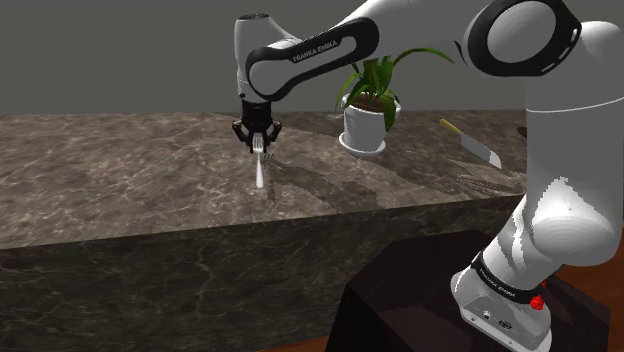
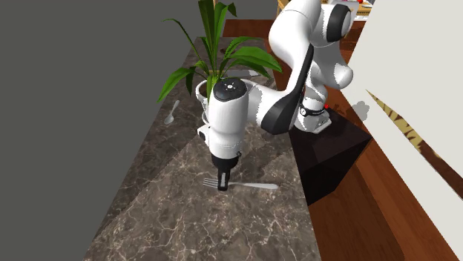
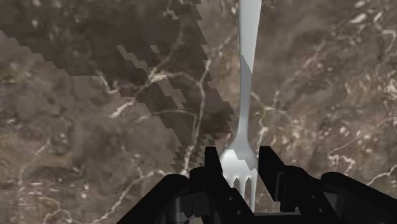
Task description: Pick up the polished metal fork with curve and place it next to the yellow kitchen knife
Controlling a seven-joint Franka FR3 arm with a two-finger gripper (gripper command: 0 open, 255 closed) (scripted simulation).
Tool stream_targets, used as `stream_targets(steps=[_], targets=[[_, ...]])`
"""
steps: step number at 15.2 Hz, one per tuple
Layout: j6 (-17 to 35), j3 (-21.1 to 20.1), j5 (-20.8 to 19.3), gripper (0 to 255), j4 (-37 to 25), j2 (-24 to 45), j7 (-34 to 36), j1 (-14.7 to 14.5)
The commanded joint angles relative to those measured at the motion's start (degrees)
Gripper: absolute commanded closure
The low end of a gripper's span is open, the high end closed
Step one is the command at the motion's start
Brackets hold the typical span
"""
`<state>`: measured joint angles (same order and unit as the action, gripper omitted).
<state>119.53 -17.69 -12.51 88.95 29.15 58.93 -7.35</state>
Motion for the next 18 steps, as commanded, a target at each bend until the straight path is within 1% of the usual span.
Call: stream_targets(steps=[1, 16, 17, 18], targets=[[-1.2, -0.1, 0.3, 255, -0.6, -0.6, -0.2, 0.0], [-11.4, -0.8, 1.5, 255, -8.5, -3.1, -1.4, -0.2], [-11.6, -0.8, 1.6, 255, -8.6, -3.2, -1.4, -0.2], [-10.3, -0.8, 2.2, 255, -5.2, -5.5, -2.3, 1.0]])
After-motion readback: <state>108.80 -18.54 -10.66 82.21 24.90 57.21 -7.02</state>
